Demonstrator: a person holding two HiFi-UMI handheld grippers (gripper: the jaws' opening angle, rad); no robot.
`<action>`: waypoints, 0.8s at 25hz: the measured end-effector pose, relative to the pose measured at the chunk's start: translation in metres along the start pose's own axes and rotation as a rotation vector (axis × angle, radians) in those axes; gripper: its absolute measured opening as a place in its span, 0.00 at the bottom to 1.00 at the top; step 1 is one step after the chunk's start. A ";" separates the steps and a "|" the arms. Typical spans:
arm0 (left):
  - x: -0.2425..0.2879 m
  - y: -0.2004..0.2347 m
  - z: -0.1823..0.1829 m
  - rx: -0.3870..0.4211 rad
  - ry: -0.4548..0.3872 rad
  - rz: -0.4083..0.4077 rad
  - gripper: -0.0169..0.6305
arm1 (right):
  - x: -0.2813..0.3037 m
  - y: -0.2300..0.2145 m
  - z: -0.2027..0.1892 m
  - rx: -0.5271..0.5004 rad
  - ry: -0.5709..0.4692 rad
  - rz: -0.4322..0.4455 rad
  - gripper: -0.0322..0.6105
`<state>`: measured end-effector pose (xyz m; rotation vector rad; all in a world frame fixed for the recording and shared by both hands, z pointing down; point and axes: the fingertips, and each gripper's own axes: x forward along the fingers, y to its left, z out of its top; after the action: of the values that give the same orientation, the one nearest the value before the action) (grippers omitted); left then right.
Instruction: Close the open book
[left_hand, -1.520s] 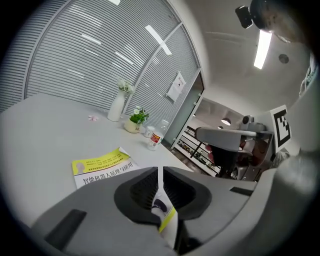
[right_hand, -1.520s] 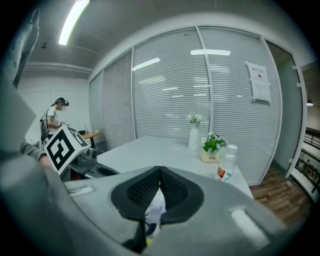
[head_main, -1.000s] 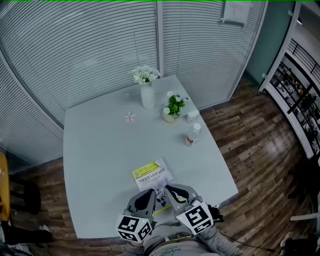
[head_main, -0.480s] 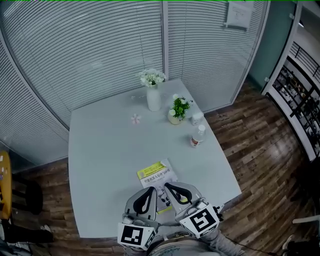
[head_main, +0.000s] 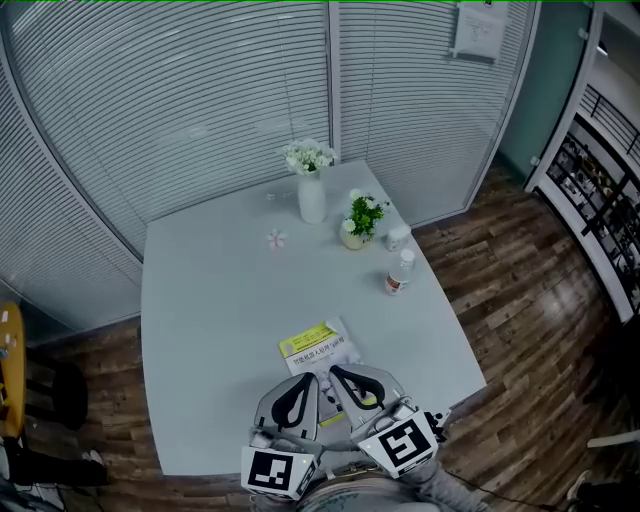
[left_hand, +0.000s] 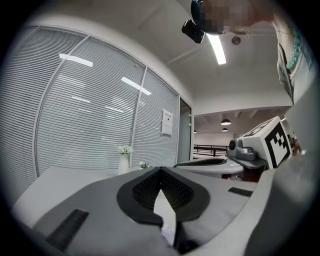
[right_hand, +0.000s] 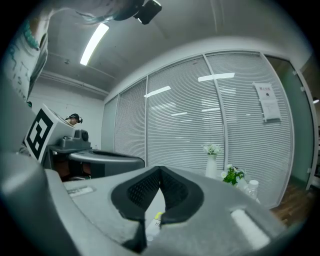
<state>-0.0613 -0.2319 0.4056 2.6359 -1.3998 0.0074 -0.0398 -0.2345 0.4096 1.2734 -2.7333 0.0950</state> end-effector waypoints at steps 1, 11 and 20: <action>-0.001 0.000 0.001 0.002 -0.001 0.000 0.02 | 0.000 0.000 0.000 -0.003 0.002 -0.001 0.05; -0.001 -0.005 -0.001 0.009 0.016 -0.001 0.02 | -0.004 -0.002 0.001 -0.010 0.011 -0.005 0.05; 0.001 -0.003 -0.006 -0.001 0.028 0.010 0.02 | -0.003 -0.003 -0.004 -0.006 0.026 -0.005 0.05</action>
<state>-0.0583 -0.2303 0.4111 2.6174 -1.4035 0.0441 -0.0354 -0.2340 0.4132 1.2678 -2.7070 0.1015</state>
